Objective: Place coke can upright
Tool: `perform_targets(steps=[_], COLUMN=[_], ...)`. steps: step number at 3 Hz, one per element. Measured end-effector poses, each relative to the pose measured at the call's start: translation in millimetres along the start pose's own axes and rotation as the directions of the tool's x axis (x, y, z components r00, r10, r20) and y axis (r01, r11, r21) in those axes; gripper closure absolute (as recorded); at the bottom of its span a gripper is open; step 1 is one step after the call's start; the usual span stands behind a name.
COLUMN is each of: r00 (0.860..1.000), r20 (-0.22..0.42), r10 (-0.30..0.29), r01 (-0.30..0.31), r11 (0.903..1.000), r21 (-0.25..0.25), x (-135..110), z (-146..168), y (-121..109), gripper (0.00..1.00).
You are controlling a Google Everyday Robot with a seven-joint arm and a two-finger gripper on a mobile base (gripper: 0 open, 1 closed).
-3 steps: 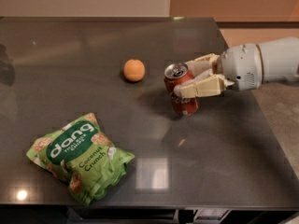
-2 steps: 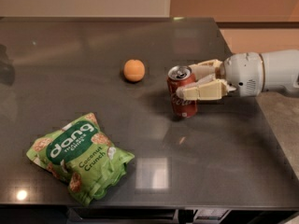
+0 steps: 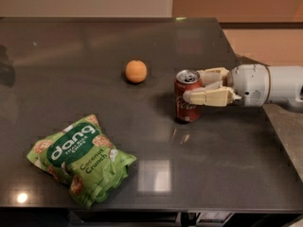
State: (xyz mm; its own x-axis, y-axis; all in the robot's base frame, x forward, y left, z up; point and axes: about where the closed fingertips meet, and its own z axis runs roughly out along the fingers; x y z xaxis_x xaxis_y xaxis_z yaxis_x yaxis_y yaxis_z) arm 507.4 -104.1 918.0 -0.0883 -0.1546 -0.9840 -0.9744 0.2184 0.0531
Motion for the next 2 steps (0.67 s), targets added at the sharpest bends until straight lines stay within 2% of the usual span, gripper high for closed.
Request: perform_targets(steps=[2], r00=[0.996], r20=[0.082], r10=[-0.021], r01=[0.021], r11=[0.9998], r21=[-0.002], x=[10.2], z=[-4.0], y=[-2.4], gripper=[0.36])
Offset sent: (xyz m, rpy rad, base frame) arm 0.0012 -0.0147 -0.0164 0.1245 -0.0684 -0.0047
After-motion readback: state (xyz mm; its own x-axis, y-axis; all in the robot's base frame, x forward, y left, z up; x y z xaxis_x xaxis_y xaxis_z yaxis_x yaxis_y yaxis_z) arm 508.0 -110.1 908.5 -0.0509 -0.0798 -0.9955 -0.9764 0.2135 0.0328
